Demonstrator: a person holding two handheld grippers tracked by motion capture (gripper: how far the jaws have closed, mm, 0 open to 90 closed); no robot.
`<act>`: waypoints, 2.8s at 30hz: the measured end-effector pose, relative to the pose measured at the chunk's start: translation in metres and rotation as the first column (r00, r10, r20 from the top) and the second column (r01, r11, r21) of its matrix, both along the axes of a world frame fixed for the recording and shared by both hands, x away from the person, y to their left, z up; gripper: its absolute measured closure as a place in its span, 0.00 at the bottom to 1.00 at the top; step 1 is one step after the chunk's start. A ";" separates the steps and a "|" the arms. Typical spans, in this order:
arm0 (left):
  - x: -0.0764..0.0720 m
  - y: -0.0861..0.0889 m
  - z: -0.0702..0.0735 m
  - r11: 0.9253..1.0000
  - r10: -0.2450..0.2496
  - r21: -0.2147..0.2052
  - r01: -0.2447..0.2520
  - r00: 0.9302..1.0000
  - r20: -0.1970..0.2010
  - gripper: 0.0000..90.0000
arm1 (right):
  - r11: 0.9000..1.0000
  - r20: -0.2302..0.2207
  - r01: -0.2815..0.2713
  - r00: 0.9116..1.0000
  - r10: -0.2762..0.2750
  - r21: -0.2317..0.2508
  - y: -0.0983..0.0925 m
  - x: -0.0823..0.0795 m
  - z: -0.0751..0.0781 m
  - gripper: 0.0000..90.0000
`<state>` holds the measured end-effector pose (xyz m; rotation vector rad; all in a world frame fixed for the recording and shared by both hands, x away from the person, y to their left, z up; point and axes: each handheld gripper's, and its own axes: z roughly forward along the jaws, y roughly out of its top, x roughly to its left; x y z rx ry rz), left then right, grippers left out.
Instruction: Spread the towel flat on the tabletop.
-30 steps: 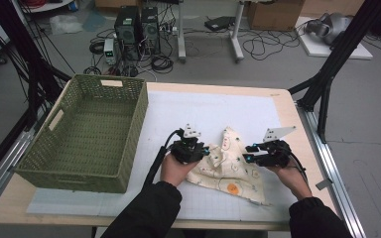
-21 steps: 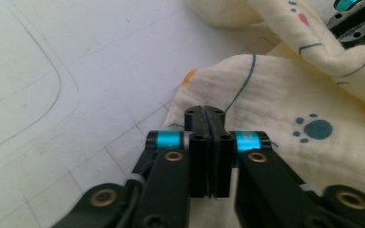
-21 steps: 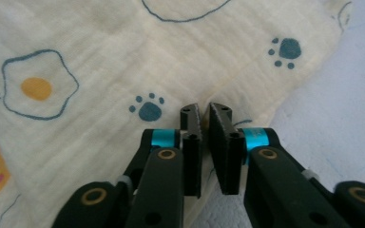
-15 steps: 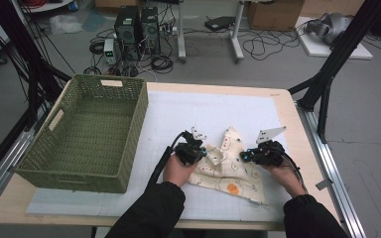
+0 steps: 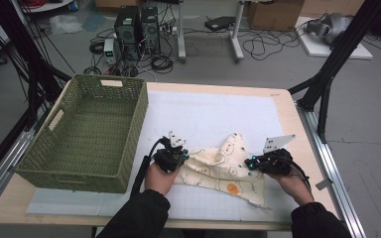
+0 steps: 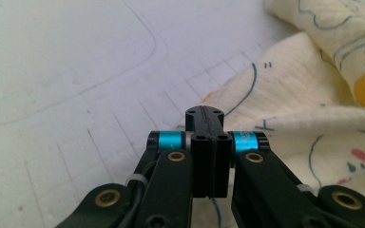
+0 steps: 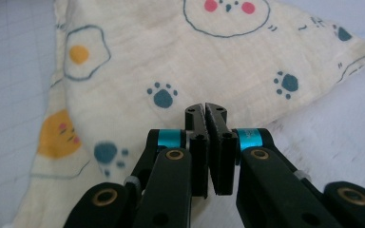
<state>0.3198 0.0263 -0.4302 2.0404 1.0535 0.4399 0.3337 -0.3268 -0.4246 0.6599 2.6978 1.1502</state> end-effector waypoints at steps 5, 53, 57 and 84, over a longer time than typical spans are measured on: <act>-0.003 0.000 -0.006 0.999 -0.037 -0.024 0.036 0.999 -0.031 1.00 | 1.000 -0.046 -0.001 0.999 -0.001 -0.029 -0.008 -0.013 -0.012 0.98; 0.029 0.003 0.016 0.982 0.144 -0.128 -0.140 0.989 0.023 0.98 | 0.998 -0.015 0.065 0.998 -0.065 0.010 0.006 0.042 0.003 0.99; 0.033 0.004 0.004 0.989 0.092 -0.106 -0.100 0.993 -0.078 0.96 | 0.999 -0.070 0.037 0.997 -0.040 -0.033 0.007 0.042 -0.006 0.99; 0.075 -0.009 0.025 0.943 0.288 -0.222 -0.248 0.942 0.170 0.72 | 0.961 0.185 0.277 0.945 -0.270 -0.010 0.021 0.097 0.046 0.89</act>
